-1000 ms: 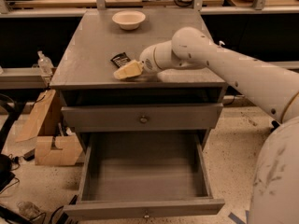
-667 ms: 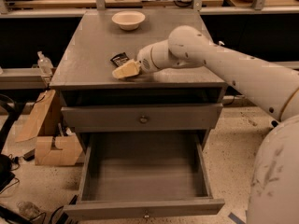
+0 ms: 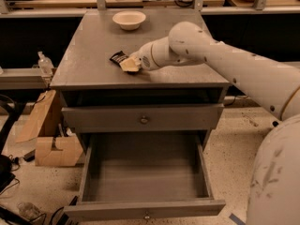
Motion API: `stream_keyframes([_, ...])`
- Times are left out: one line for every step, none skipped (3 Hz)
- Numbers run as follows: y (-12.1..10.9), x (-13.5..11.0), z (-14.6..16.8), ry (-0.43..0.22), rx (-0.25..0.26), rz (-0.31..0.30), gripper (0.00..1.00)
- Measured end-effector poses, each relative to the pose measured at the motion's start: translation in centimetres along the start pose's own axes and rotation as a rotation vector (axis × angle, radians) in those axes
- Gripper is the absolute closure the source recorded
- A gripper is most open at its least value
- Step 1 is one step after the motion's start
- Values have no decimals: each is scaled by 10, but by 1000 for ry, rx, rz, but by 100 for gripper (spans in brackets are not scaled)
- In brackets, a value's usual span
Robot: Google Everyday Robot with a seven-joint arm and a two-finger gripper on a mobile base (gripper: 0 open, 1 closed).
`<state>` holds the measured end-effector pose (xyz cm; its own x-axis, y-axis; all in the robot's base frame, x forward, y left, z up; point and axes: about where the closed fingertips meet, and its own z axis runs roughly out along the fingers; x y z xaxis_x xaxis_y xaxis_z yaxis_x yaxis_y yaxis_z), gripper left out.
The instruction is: Place rxbar chocolate into middle drawer
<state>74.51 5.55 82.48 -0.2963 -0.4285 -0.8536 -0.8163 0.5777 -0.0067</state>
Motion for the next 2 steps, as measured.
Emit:
stream_keyframes([0,0,0,0,0,-2,100])
stream_keyframes([6,-9,-1,-8,-9,-36,100])
